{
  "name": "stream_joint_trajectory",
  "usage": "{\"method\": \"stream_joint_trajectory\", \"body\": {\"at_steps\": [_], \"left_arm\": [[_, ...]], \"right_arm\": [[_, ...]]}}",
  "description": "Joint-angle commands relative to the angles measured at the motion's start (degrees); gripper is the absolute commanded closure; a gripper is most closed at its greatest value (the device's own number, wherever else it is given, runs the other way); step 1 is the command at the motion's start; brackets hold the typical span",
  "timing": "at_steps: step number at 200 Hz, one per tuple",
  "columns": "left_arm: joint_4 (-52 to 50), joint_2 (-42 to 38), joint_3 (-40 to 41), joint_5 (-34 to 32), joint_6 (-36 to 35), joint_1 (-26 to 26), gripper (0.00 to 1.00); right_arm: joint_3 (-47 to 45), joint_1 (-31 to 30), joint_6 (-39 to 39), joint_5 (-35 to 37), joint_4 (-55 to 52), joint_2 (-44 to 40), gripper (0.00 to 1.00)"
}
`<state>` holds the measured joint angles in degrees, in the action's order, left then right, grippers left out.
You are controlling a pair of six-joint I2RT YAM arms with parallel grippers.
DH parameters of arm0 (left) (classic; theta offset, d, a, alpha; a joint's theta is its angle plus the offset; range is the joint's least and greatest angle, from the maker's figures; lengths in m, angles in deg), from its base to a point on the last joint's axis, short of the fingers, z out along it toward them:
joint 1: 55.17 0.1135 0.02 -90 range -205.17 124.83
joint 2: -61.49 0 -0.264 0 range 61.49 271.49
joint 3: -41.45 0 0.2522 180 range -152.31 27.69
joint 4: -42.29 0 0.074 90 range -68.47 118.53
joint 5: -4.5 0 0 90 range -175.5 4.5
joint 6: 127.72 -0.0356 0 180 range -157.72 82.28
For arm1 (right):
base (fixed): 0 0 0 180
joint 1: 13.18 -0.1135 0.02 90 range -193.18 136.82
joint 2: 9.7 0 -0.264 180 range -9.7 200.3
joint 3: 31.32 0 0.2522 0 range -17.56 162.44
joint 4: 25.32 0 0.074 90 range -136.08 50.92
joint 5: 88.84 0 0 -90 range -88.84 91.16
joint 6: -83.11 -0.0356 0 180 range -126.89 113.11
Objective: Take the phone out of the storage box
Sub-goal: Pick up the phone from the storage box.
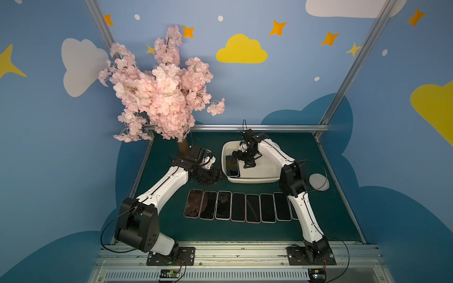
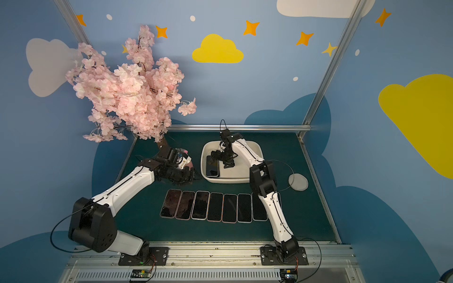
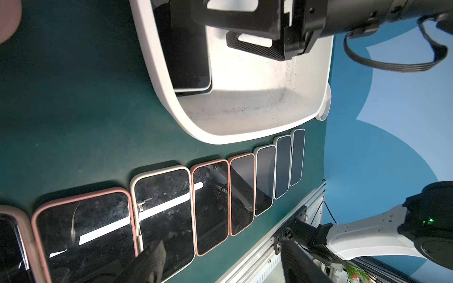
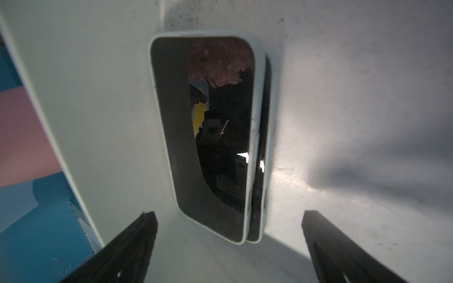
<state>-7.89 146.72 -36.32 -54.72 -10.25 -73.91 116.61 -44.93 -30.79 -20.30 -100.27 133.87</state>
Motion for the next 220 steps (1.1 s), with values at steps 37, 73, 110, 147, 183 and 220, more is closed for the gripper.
{"method": "stream_joint_trajectory", "body": {"at_steps": [37,73,110,147,183,220], "left_arm": [[-2.3,-3.9,2.3,-1.1,0.4,0.4,0.21],[-3.3,-4.5,2.5,-1.3,0.3,0.4,0.21],[-3.6,-5.0,2.4,-1.6,0.3,0.3,0.21],[-3.6,-6.1,3.6,-1.7,0.3,0.3,0.21],[-3.3,-7.2,4.9,-1.7,0.6,0.5,0.21],[-2.8,-7.4,5.4,-1.6,0.7,0.5,0.21]], "right_arm": [[3.3,-2.2,6.6,18.0,-4.3,1.6,0.02],[5.5,-2.2,8.4,21.4,-5.5,3.6,0.02],[7.5,-2.2,10.0,22.7,-6.8,5.5,0.01],[8.6,-2.1,11.2,26.4,-9.3,6.6,0.01],[7.5,-0.6,12.6,33.6,-13.0,6.6,0.01],[6.0,1.6,10.9,40.4,-15.3,5.8,0.01]]}}
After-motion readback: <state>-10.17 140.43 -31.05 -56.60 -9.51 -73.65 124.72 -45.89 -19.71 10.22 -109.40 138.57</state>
